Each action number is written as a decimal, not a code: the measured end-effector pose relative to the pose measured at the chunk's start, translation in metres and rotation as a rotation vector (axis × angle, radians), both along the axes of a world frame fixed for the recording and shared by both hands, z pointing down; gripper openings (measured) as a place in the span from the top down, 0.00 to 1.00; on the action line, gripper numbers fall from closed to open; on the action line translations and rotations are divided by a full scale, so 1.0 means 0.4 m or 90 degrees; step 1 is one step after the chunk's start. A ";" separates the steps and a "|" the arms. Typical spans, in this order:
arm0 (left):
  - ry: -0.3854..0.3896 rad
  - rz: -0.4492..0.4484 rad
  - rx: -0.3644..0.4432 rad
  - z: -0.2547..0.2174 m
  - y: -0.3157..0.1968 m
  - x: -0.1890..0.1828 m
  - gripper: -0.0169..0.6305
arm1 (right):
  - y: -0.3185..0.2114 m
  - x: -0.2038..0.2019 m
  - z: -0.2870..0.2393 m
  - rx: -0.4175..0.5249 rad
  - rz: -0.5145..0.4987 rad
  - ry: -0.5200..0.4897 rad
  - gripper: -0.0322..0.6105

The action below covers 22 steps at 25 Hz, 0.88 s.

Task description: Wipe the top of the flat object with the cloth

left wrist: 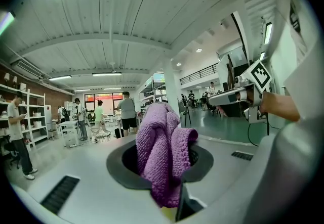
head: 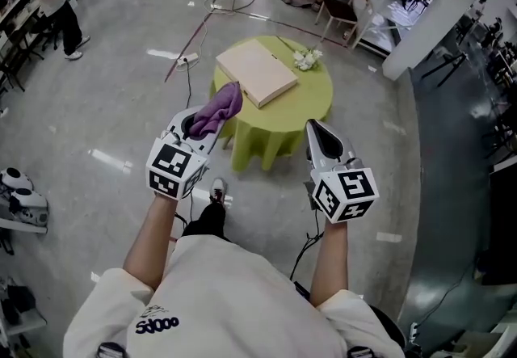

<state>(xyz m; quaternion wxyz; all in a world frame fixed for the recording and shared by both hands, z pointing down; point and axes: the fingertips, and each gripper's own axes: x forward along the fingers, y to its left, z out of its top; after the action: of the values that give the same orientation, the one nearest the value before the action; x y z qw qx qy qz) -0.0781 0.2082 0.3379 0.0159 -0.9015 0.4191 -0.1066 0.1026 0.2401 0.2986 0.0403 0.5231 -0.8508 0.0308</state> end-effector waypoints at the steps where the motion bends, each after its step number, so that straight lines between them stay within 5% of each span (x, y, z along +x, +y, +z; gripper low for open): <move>1: -0.002 0.001 0.000 0.005 -0.018 0.006 0.83 | -0.020 0.007 0.004 -0.002 0.001 -0.009 0.94; 10: -0.006 0.006 -0.005 0.037 -0.350 0.010 0.83 | -0.328 0.002 0.007 0.006 -0.012 -0.064 0.94; 22: -0.012 0.035 -0.017 0.021 -0.822 0.008 0.83 | -0.780 -0.012 0.014 -0.008 0.030 -0.031 0.94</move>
<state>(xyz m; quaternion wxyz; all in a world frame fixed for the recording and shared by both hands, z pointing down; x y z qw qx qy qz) -0.0750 -0.1207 0.3463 0.0107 -0.9118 0.3925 -0.1202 0.0979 -0.0717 0.3040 0.0222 0.5420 -0.8386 0.0500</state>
